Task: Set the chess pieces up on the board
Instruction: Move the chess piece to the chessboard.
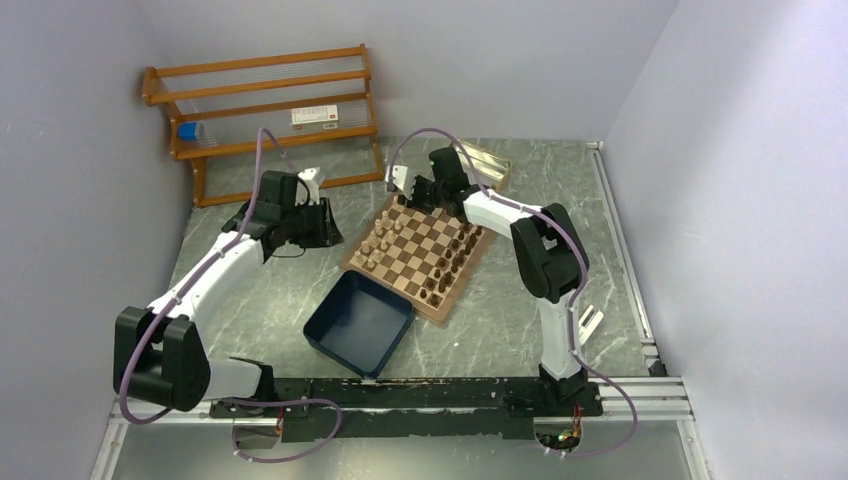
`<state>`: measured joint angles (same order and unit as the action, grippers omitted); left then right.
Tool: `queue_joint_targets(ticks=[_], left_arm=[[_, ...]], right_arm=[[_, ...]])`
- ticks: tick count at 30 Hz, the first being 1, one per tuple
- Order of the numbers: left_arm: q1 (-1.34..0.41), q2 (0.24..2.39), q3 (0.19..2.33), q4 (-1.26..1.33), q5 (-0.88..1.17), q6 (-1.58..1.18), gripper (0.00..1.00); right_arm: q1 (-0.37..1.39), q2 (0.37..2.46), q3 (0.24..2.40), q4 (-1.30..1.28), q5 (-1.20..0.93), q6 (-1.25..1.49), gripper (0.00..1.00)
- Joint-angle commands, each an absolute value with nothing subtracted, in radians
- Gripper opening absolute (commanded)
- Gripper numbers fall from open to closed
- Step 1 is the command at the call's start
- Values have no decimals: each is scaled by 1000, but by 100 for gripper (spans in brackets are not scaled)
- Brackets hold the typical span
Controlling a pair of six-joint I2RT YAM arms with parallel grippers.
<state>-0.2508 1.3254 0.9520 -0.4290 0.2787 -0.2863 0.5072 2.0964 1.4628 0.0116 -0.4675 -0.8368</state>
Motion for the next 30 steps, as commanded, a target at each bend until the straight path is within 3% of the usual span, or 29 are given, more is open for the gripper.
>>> queue_joint_targets(ticks=[1,22,30], left_arm=[[-248,1269,935,-455,232,-249,42],[-247,1251,911,-451,242,-228,41],[-247,1247,910,-453,241,-226,41]], right_arm=[[507,2123,1505,-29,-477,-889,30],[525,2228,1630,-152,-398,-955,28],[525,2264,1690,-272,-403,-1006,22]])
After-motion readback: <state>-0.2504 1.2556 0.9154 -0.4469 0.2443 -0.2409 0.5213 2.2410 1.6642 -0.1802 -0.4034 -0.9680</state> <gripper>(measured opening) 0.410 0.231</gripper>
